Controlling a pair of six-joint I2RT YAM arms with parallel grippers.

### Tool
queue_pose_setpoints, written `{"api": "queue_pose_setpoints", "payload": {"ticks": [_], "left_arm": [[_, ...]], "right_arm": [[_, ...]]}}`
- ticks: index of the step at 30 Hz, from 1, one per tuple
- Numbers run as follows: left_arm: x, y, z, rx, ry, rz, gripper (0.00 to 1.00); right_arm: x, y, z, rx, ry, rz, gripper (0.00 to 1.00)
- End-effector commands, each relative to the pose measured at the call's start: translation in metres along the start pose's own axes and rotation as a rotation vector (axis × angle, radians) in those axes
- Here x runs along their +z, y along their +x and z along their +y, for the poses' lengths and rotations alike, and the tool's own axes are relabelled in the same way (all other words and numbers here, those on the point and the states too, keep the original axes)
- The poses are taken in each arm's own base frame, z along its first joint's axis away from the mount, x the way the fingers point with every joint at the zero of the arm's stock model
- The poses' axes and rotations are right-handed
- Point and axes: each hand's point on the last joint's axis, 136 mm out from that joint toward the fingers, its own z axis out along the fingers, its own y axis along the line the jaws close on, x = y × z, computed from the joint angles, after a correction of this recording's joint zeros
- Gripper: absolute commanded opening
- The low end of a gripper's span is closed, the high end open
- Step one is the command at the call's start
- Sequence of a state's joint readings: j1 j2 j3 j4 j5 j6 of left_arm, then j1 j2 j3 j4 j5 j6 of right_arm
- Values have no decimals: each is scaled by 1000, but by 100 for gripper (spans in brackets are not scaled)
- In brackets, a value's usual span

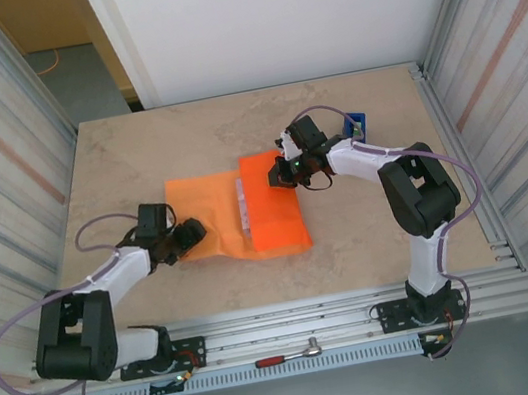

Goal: Wrap the gift box in paper

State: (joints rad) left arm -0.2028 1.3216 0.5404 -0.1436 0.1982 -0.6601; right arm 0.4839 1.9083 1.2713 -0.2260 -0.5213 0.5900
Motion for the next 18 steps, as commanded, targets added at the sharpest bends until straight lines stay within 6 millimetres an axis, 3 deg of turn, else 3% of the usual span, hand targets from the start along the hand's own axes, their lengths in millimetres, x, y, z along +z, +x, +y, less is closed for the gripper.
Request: {"api": "queue_pose_setpoints", "payload": {"ticks": [1,6,18], "left_arm": [[0,-25,-47,95,171,-46,75],[2,-53,-62,154,196,-96,77],[10,-107,-72,207,260,-137,79]], "right_arm": [[12,28,-40,57,131,79,0],[14,29,-40,58,129,82,0],[16,31,-41,58,129,86,0]]}}
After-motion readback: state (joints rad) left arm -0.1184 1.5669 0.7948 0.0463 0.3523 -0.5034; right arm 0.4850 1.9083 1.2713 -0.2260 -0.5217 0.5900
